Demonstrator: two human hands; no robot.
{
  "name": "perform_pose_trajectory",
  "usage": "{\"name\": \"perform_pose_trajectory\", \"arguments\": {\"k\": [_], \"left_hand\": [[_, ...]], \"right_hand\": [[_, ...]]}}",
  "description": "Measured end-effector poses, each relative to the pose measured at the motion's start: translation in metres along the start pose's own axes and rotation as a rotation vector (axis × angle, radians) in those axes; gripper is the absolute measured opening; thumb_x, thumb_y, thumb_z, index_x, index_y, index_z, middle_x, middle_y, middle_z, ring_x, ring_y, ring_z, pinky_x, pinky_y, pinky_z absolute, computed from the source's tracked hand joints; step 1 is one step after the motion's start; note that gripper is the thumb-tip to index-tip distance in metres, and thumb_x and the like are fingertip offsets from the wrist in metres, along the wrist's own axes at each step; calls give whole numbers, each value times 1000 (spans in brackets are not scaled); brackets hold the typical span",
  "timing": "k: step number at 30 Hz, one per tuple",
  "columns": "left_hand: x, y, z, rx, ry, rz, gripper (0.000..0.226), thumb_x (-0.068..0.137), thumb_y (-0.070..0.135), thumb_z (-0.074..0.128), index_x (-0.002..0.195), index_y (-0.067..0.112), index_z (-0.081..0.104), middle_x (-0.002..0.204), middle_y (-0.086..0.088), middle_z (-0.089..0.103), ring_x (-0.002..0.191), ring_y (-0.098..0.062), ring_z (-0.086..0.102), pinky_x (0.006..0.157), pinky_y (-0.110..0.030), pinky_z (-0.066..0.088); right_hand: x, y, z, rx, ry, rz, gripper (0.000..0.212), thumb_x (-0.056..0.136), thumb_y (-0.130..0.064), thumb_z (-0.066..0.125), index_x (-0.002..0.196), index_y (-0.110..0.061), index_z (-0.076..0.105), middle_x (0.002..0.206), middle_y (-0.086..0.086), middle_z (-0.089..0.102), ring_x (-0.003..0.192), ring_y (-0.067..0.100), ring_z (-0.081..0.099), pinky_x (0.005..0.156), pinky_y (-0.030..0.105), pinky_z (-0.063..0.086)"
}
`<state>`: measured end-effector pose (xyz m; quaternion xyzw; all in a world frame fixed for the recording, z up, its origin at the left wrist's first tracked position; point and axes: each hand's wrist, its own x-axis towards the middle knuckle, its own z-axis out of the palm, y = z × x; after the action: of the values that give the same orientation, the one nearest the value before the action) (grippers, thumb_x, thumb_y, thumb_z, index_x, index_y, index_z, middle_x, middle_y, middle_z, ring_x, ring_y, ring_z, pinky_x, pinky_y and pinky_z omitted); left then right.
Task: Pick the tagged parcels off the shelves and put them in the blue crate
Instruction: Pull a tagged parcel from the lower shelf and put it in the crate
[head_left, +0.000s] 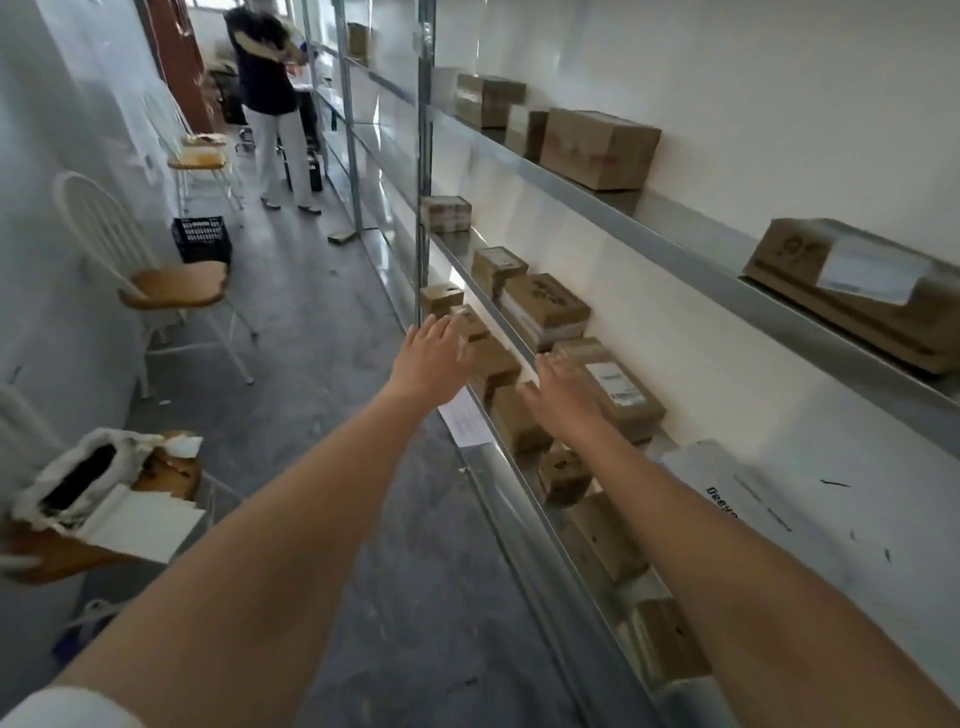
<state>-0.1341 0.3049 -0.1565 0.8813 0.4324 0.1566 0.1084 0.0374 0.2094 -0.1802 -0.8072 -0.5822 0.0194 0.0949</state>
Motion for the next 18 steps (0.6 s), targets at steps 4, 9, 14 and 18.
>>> {"name": "perform_pose_trajectory", "arguments": {"k": [4,9,14,18], "left_hand": [[45,-38,6,17,-22,-49,60,101,38,32,152,8,21,159,-9,22,149,-25,11,122,-42,8],[117,-94,3,28,-52,-67,61,101,37,33,153,8,19,160,-9,19,149,-25,10,122,-42,7],[193,-135,-2,59,-67,-39,61,102,38,32,153,7,18,160,-9,18,149,-24,9,122,-42,7],[249,-156,6,64,-95,-19,60,102,37,29,153,7,17,161,-9,18,150,-24,9,122,-43,7]], "right_hand": [[68,-12,15,-10,-51,-24,66,101,-44,37,153,-8,17,161,9,18,149,23,14,119,42,12],[156,-32,30,99,-77,-11,67,101,-40,40,154,-7,15,162,10,13,150,23,9,121,40,13],[233,-42,42,117,-81,51,67,101,-41,40,154,-8,15,162,10,14,150,24,10,119,39,14],[290,-38,51,136,-91,77,68,100,-42,41,154,-9,14,162,9,13,149,25,10,120,42,15]]}}
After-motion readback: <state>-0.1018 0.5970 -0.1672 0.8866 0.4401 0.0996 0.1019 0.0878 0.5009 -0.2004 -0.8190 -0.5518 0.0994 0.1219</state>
